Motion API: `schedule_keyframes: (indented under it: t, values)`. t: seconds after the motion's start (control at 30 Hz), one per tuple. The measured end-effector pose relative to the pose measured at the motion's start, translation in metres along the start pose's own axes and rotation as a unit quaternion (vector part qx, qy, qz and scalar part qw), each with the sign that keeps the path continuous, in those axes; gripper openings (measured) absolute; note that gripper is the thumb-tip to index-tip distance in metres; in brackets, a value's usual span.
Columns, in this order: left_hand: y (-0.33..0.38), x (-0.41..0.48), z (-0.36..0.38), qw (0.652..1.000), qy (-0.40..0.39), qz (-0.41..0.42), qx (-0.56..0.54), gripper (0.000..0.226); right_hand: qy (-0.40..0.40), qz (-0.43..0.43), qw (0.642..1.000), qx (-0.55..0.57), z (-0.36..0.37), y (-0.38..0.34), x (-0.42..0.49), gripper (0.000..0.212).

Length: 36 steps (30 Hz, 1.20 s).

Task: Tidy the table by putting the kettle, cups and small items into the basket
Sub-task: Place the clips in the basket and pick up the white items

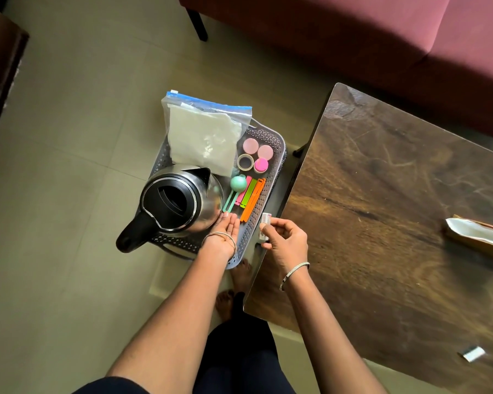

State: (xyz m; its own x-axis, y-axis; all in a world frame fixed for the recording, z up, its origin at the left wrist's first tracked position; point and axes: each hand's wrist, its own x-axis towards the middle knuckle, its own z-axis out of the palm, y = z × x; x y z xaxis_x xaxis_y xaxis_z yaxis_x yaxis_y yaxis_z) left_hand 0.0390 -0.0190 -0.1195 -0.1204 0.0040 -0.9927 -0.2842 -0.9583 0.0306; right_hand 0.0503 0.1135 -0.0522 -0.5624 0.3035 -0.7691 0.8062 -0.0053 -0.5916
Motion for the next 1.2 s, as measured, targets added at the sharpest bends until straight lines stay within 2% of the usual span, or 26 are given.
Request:
schedule_keyframes:
  t: [0.07, 0.23, 0.33, 0.47, 0.57, 0.7, 0.83, 0.93, 1.03, 1.2]
  values:
    - [0.001, 0.0, 0.002, 1.0, 0.01, 0.0, -0.01, 0.038, 0.0, -0.001, 1.0, -0.004, 0.001, 0.001, -0.001, 0.021]
    - [0.001, -0.008, -0.002, 0.998, 0.008, 0.032, 0.056, 0.037, 0.012, -0.011, 0.999, -0.032, 0.002, 0.004, -0.002, 0.019]
    - [-0.002, -0.017, -0.006, 0.987, 0.028, 0.056, 0.148, 0.016, 0.026, -0.022, 0.998, -0.051, 0.006, 0.003, -0.005, 0.019]
    - [0.0, -0.032, -0.017, 0.961, 0.053, 0.106, 0.251, 0.029, 0.036, -0.04, 0.995, -0.08, 0.021, -0.003, -0.009, 0.021]
    - [0.002, -0.045, -0.034, 0.932, 0.054, 0.168, 0.318, 0.03, 0.043, -0.046, 0.989, -0.135, 0.042, -0.006, -0.012, 0.024]
    - [0.011, -0.051, -0.058, 0.863, 0.079, 0.286, 0.41, 0.028, 0.055, -0.052, 0.967, -0.245, 0.076, -0.003, -0.012, 0.026]
    - [0.021, -0.05, -0.067, 0.815, 0.079, 0.328, 0.472, 0.021, 0.077, -0.017, 0.952, -0.294, 0.101, 0.005, -0.004, 0.03]
    - [0.023, -0.051, -0.068, 0.808, 0.055, 0.331, 0.485, 0.017, 0.106, -0.009, 0.949, -0.296, 0.109, 0.007, 0.001, 0.034]
    - [0.026, -0.052, -0.071, 0.819, 0.041, 0.319, 0.474, 0.009, 0.123, -0.015, 0.942, -0.313, 0.114, 0.008, 0.004, 0.037]
    - [0.028, -0.05, -0.071, 0.83, 0.035, 0.311, 0.462, 0.008, 0.131, -0.034, 0.924, -0.357, 0.119, 0.01, 0.006, 0.035]
